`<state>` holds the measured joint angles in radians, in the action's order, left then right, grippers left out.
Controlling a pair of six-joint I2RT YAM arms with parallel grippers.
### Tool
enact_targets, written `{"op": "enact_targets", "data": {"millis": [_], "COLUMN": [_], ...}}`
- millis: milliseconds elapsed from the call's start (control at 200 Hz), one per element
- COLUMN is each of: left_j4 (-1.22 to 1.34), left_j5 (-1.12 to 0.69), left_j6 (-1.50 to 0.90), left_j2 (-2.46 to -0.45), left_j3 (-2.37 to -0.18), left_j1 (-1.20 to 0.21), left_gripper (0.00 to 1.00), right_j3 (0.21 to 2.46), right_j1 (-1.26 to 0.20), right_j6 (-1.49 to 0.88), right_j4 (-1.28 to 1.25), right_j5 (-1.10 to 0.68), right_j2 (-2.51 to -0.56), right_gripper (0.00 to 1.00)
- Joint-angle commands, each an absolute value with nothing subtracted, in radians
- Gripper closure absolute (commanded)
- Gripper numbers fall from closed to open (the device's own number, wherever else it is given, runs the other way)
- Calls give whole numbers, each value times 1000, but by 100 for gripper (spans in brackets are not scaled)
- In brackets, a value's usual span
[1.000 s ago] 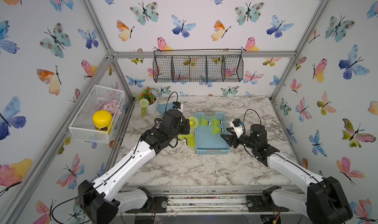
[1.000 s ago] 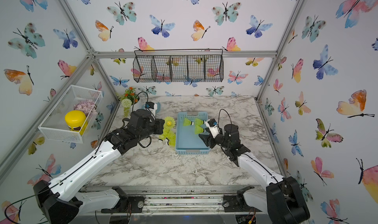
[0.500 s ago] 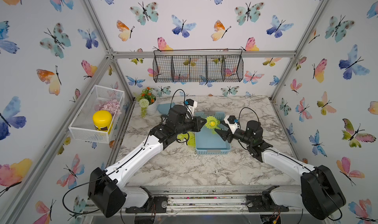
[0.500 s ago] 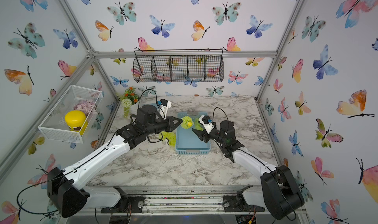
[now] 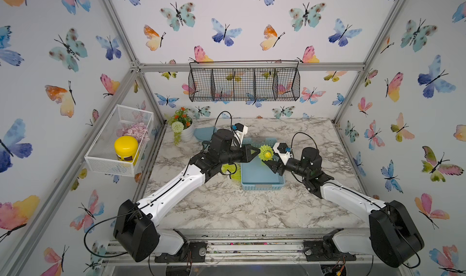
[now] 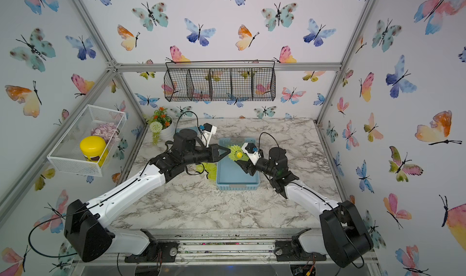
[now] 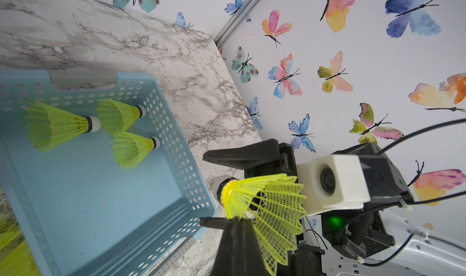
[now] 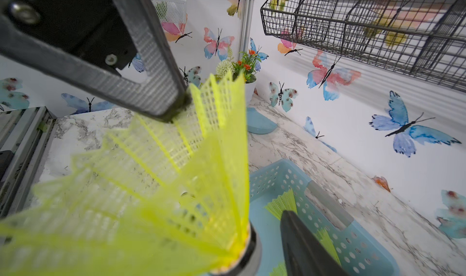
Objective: Put the shuttlecocks into the storage box
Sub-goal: Place the shuttlecock in the storage box.
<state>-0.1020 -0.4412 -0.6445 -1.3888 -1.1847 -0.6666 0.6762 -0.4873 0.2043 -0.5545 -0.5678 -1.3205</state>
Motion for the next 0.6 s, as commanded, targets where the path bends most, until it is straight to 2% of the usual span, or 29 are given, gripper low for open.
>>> {"op": "enact_targets", "data": {"millis": [0,220,295,395,481,516,591], "left_j4": [-75,-87,-89,-123,-191,-227,-293], "left_j5": [-462,-431,-429,-399,-346,-315,-241], "left_j6": [-657,-659,-661,-640,-579,-545,-463], "left_j2": [-1402,-1407,-1411,-1413,-1414,-1413,-1406], "left_j3": [-1174,-1167,-1167,-1184,-1221,-1240,-1272], "left_j1": [-661,-659,-658,-657,-656,-656,-656], "left_gripper": [100,100,100,70,52,47,45], "right_j3": [697,711,715,722,738,746,770], "right_j1": [-494,-495,-495,-495,-496,-497,-495], "right_j6": [219,208,201,201,205,207,208], "right_j4": [-560,-519,-502,-465,-414,-391,-332], "right_j5": [-589,-572,-552,-542,-543,-545,-557], "right_j2": [-1317,-1307,-1294,-1287,-1293,-1298,-1310], "right_gripper": [45,69,72,73,73,73,72]}}
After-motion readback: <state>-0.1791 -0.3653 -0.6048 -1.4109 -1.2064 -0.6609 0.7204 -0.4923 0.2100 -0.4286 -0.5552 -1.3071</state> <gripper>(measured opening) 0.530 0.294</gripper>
